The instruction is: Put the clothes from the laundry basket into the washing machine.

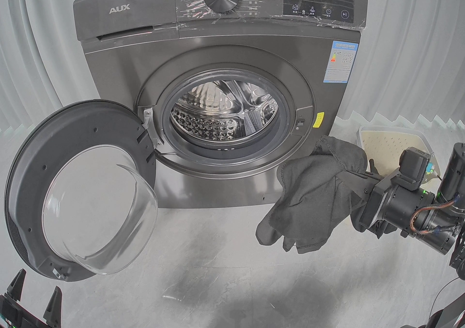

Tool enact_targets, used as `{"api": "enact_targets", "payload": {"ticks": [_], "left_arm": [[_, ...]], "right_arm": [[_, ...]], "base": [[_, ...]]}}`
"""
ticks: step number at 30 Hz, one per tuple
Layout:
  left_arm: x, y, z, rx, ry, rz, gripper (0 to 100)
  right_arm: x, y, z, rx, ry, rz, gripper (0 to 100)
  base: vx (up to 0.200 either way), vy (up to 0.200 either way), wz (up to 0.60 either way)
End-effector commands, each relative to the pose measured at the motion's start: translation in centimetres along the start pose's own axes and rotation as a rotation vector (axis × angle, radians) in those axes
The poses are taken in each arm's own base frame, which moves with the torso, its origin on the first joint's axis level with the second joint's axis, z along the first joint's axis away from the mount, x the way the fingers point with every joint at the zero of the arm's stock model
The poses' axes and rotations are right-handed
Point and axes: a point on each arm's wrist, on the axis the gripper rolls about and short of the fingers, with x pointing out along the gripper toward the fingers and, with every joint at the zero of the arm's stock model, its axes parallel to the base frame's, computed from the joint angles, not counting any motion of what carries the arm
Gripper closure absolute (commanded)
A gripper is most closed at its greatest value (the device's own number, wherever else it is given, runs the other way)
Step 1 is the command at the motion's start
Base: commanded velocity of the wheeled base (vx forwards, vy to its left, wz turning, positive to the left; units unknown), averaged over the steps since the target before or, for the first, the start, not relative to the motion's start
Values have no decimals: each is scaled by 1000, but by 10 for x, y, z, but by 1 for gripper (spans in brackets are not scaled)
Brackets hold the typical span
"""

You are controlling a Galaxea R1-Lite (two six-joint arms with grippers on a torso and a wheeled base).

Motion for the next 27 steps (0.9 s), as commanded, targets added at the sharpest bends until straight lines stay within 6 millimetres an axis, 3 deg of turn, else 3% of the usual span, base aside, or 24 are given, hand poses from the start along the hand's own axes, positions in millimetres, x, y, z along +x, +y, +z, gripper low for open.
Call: {"api": "enact_targets", "payload": {"ticks": [1, 16, 21, 27], "left_arm": [[0, 0, -4, 0, -4, 0, 0], [0, 0, -4, 2, -4, 0, 0], [0, 0, -5, 15, -2, -1, 0], [0, 0, -5, 22, 7, -7, 0]], "right_arm": [[0, 0, -2, -4, 9, -2, 100], [2, 3, -4, -13, 18, 15, 100], [6, 24, 4, 0, -33, 105, 100], [32, 26, -7, -13, 5, 86, 100]], "base": [[0, 0, 0], [0, 0, 0], [0, 0, 0], [0, 0, 0]]}}
